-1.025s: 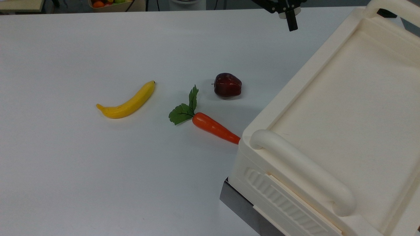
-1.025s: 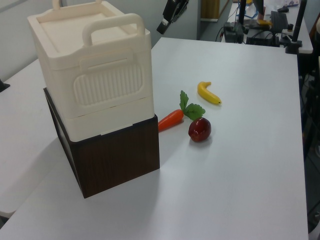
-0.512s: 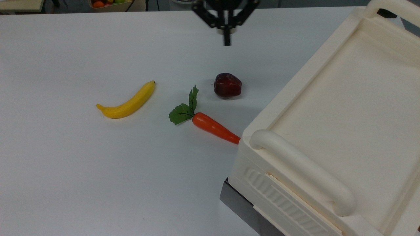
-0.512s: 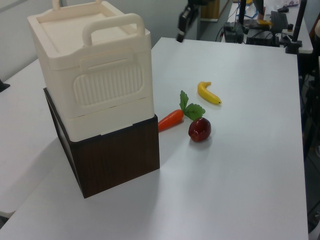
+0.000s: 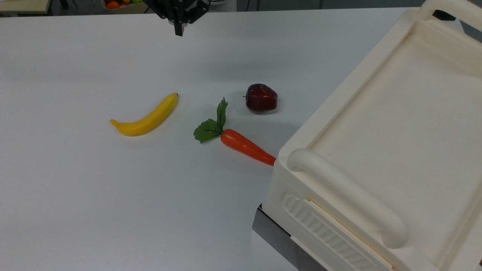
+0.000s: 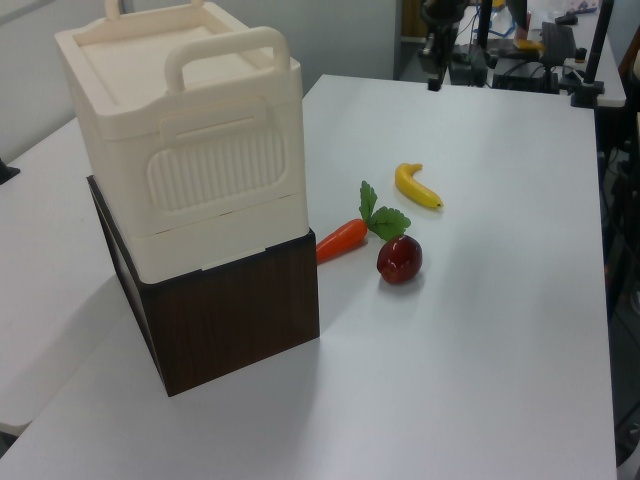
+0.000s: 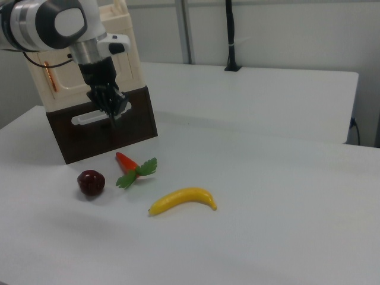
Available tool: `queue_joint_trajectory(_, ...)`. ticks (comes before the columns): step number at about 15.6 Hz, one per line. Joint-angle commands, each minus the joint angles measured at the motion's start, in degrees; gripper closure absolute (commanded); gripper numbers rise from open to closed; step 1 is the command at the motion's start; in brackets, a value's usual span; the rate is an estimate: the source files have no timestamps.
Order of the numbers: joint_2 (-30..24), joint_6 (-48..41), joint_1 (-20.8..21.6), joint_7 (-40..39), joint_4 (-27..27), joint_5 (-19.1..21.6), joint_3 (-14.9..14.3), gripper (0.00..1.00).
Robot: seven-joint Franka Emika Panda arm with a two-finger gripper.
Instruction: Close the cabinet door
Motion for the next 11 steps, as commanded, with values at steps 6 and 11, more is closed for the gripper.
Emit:
queue_joint_trajectory(6, -5.2, -3.2, -1.0, -0.5, -4.7, -0.2, -1.8, 0.48)
queue_joint_trajectory(11, -5.3, -3.9, -1.2, -0.6, -4.7, -0.2, -1.8, 0.00)
